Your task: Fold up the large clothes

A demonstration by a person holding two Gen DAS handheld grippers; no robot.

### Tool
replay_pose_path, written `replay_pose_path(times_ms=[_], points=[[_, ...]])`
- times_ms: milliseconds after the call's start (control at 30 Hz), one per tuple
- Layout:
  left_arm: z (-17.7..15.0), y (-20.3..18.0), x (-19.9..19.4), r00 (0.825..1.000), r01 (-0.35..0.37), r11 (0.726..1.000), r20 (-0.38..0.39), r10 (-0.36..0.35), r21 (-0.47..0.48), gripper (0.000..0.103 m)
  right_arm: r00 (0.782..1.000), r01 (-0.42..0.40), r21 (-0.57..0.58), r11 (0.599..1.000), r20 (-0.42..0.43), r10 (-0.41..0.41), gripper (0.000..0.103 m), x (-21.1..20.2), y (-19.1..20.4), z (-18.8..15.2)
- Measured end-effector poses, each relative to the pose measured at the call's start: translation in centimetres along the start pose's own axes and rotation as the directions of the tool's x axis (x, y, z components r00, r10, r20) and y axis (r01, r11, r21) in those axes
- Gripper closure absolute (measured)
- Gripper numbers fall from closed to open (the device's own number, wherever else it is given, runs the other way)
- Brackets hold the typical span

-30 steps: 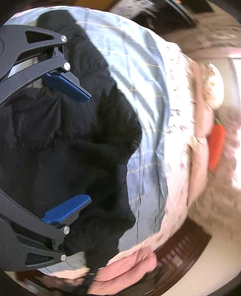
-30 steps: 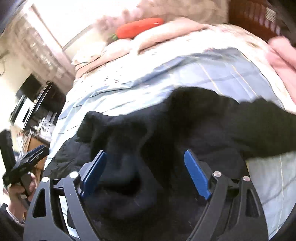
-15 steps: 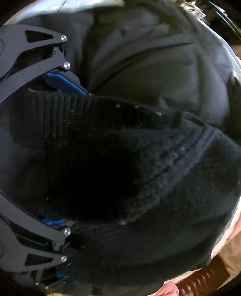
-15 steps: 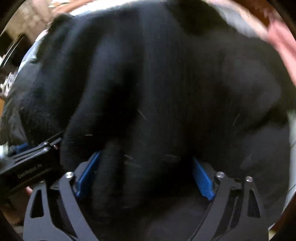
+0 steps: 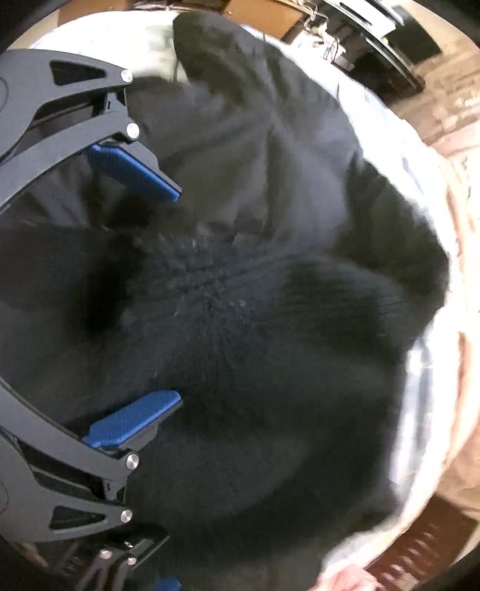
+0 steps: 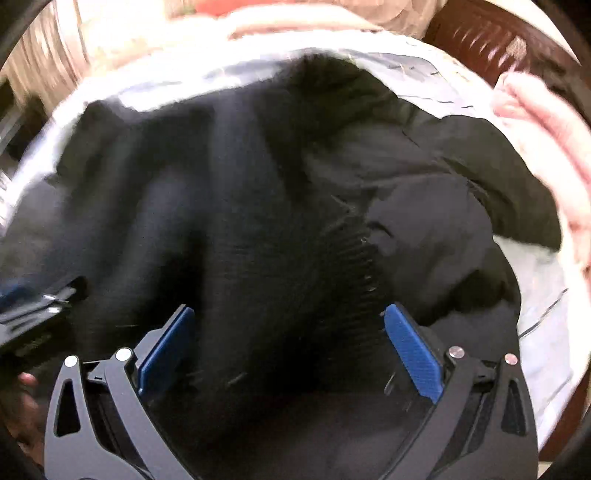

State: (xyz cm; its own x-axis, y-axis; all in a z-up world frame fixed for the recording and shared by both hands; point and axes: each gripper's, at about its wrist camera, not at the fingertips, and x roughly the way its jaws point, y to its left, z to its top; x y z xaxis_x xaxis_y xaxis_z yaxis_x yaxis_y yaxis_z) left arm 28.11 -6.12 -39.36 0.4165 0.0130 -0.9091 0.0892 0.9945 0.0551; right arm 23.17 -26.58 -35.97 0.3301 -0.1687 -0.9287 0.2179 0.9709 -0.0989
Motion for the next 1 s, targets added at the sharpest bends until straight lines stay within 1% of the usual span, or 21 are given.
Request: replay_pose_path(times_ms=[67,100,133,167,200,233,267,300,333,400,433,467,500,533,567,633,667,733,800,900,1000], points=[[-0.3,0.8,1.4,0.997,0.071,0.997,0.03,-0.07,-0.033,0.002,1.0,-0.014,0.03,0.999,0.01,0.014,0.001,0.9,-0.3,0.1],[0.0,1.3,1.4,0.995,0.101,0.994,0.024,-0.1,-0.045,0.002,1.0,-0.016,0.045,0.999,0.022,0.015,0.001,0.4,-0.6,0.4],[0.8,2.0,0.8,0.991,0.137,0.989,0.008,-0.136,-0.053,0.002,0.999,-0.018,0.054,0.998,0.05,0.016,0.001,-0.4,-0.8,0.9],[1.4,2.8,-0.2,0.988,0.154,0.987,0.027,-0.152,-0.054,0.002,0.994,-0.028,0.064,0.998,0.107,0.021,0.001,-1.7,-1.1,1.6],[2.2,3.4,-1.4,0.986,0.156,0.986,0.067,-0.153,-0.049,0.002,0.987,-0.057,0.069,0.996,0.156,0.046,0.001,-2.8,-1.4,2.4],[3.5,4.0,-2.6,0.982,0.154,0.988,0.116,-0.149,-0.034,0.002,0.979,-0.091,0.063,0.994,0.187,0.078,0.001,-3.5,-1.4,3.5],[4.7,4.3,-3.3,0.98,0.145,0.989,0.139,-0.141,-0.021,0.002,0.975,-0.102,0.048,0.994,0.205,0.09,0.001,-4.0,-1.3,5.1],[6.5,4.7,-3.0,0.982,0.126,0.992,0.142,-0.122,-0.016,0.002,0.975,-0.08,0.03,0.996,0.211,0.071,0.001,-4.0,-1.1,6.4],[8.5,4.9,-2.4,0.987,0.09,0.996,0.137,-0.086,-0.022,0.002,0.974,-0.052,0.001,0.999,0.222,0.05,0.001,-3.7,-0.6,8.3],[12.3,5.2,-0.6,0.989,0.067,0.997,0.132,-0.061,-0.043,0.002,0.97,-0.026,-0.052,0.998,0.242,0.038,0.001,-2.0,0.5,10.8],[13.1,4.7,0.2,0.991,0.051,0.998,0.124,-0.045,-0.045,0.002,0.972,0.018,-0.085,0.996,0.235,0.003,0.002,-0.2,1.3,12.4],[14.4,4.4,0.8,0.993,0.028,0.999,0.113,-0.023,-0.042,0.002,0.974,0.062,-0.113,0.992,0.223,-0.035,0.003,0.7,3.3,13.1],[15.7,4.1,1.7,0.994,0.003,0.999,0.11,0.001,-0.037,0.002,0.974,0.094,-0.14,0.986,0.216,-0.062,0.004,1.8,3.9,14.3],[16.9,3.7,3.0,0.993,-0.021,0.999,0.113,0.024,-0.029,0.002,0.972,0.108,-0.159,0.981,0.223,-0.071,0.004,2.3,3.8,14.6],[17.9,3.3,4.4,0.994,-0.038,0.999,0.102,0.038,-0.01,0.002,0.966,0.113,-0.173,0.978,0.249,-0.068,0.004,2.8,4.1,15.6],[19.1,2.5,6.9,0.993,-0.085,0.996,0.082,0.082,0.033,0.002,0.959,0.125,-0.195,0.973,0.273,-0.069,0.004,4.1,4.8,17.5],[19.4,2.4,7.6,0.992,-0.096,0.994,0.087,0.092,0.052,0.002,0.96,0.13,-0.207,0.97,0.272,-0.071,0.004,4.9,5.5,18.7],[20.2,2.9,8.9,0.992,-0.084,0.994,0.102,0.077,0.063,0.002,0.965,0.136,-0.242,0.961,0.251,-0.074,0.003,7.3,6.2,20.3],[21.2,3.4,10.4,0.993,-0.06,0.997,0.102,0.056,0.045,0.002,0.973,0.102,-0.242,0.965,0.225,-0.046,0.001,9.4,6.2,21.8],[22.3,2.8,11.9,0.993,-0.061,0.998,0.099,0.057,0.036,0.002,0.987,0.004,-0.174,0.985,0.156,0.024,0.001,11.3,5.2,23.7],[22.2,2.4,12.3,0.989,-0.078,0.996,0.126,0.073,0.035,0.002,0.987,-0.009,-0.161,0.987,0.158,0.034,0.001,11.5,5.1,23.6]])
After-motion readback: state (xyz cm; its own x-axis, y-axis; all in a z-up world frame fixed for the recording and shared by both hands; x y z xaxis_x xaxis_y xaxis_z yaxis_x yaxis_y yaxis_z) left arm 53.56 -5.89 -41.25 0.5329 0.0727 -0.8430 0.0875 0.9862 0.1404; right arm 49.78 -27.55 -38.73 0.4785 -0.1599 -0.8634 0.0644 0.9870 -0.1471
